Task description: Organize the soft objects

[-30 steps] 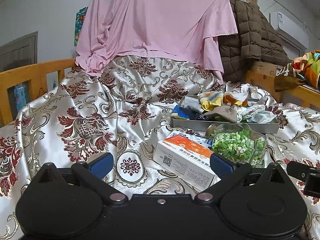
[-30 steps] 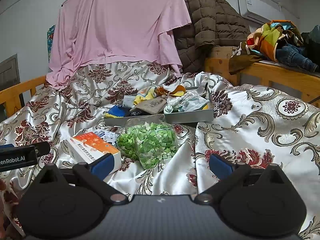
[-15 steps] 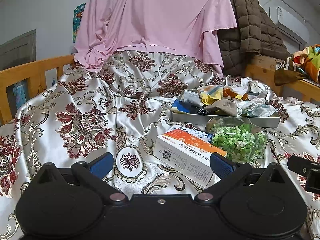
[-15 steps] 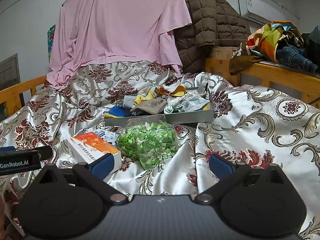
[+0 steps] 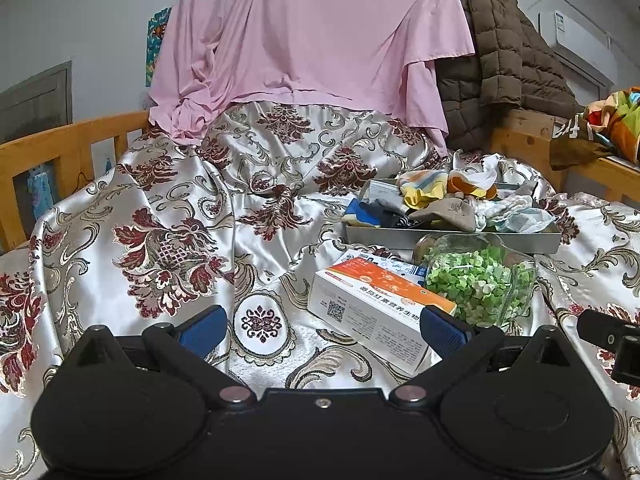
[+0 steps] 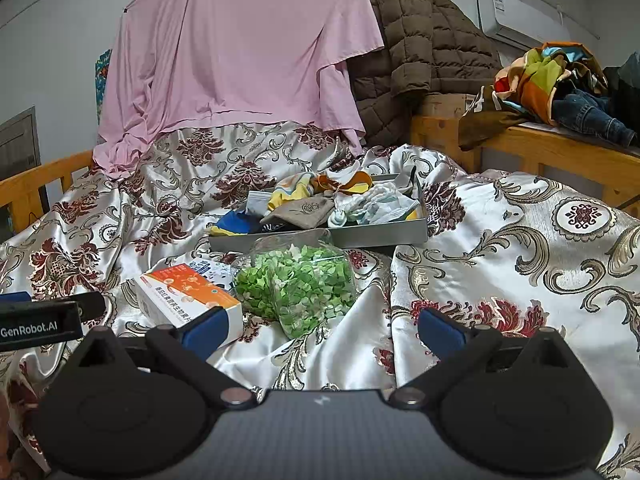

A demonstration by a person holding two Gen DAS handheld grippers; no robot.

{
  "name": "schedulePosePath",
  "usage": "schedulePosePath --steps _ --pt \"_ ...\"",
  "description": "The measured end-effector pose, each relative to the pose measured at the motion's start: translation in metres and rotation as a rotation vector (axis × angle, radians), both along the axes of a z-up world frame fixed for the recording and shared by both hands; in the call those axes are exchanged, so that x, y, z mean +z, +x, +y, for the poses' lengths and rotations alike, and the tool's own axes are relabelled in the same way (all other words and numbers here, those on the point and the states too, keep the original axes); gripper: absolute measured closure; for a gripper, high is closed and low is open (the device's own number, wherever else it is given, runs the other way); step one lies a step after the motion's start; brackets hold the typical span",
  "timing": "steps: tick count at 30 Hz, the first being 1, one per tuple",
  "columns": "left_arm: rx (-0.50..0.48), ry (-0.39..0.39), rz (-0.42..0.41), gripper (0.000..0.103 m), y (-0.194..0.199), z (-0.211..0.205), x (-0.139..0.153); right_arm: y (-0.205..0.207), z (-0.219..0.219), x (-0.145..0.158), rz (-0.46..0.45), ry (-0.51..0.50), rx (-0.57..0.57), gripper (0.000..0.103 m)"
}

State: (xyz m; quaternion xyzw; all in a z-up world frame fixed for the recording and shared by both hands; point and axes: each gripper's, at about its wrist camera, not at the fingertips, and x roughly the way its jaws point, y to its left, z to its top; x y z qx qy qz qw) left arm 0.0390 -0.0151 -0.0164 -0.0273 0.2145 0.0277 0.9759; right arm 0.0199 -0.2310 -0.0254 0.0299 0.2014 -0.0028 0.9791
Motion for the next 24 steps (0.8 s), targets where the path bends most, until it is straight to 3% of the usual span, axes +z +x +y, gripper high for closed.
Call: schedulePosePath --steps 24 --pt "-0.004 0.004 0.008 0.001 0.0007 -0.0006 -0.0015 -0.0001 0.0005 -0.0002 0.0 0.0 0.0 0.0"
